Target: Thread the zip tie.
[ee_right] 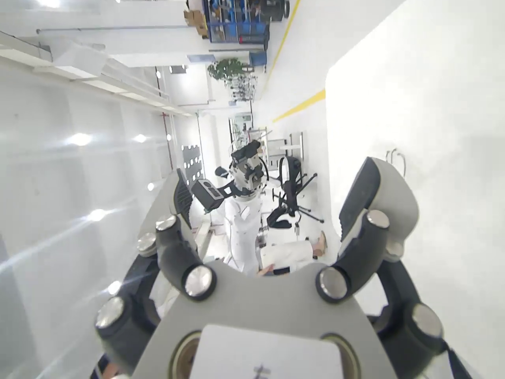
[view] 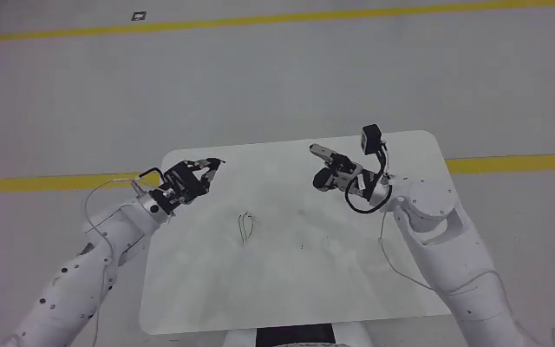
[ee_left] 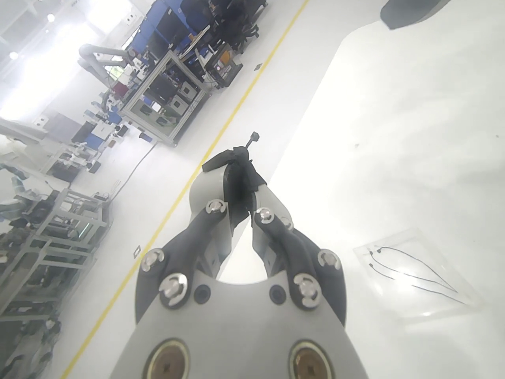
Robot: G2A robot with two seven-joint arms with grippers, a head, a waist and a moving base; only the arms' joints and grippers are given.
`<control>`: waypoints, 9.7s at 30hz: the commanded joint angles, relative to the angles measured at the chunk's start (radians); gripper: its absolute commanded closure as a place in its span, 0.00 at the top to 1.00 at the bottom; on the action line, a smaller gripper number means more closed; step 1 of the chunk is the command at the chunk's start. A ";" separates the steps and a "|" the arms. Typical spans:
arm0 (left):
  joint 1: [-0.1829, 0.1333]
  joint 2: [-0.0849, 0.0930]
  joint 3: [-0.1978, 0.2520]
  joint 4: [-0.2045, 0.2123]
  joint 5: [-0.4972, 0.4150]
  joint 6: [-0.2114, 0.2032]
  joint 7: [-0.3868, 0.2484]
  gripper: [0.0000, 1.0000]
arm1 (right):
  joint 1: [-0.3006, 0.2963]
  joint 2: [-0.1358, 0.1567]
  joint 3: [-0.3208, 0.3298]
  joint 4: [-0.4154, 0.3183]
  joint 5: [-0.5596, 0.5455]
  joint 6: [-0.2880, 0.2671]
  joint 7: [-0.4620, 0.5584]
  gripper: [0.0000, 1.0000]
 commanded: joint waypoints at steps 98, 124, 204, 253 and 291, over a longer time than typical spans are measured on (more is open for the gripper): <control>-0.206 0.091 0.247 0.059 -0.270 0.001 -0.169 0.00 | 0.667 -0.113 -0.733 0.660 0.747 -0.002 0.113 1.00; -0.206 0.091 0.247 0.059 -0.270 0.001 -0.169 0.00 | 0.708 -0.147 -0.761 0.705 0.796 -0.002 -0.031 1.00; -0.206 0.091 0.247 0.059 -0.270 0.001 -0.169 0.00 | 0.563 -0.137 -0.596 0.486 0.417 -0.002 -0.122 0.13; -0.206 0.091 0.247 0.059 -0.270 0.001 -0.169 1.00 | 0.530 -0.122 -0.563 0.479 0.378 -0.002 -0.122 0.00; -0.255 0.131 0.280 0.082 -0.935 0.001 -0.411 1.00 | 0.386 -0.042 -0.462 0.297 -0.161 -0.196 -0.199 0.00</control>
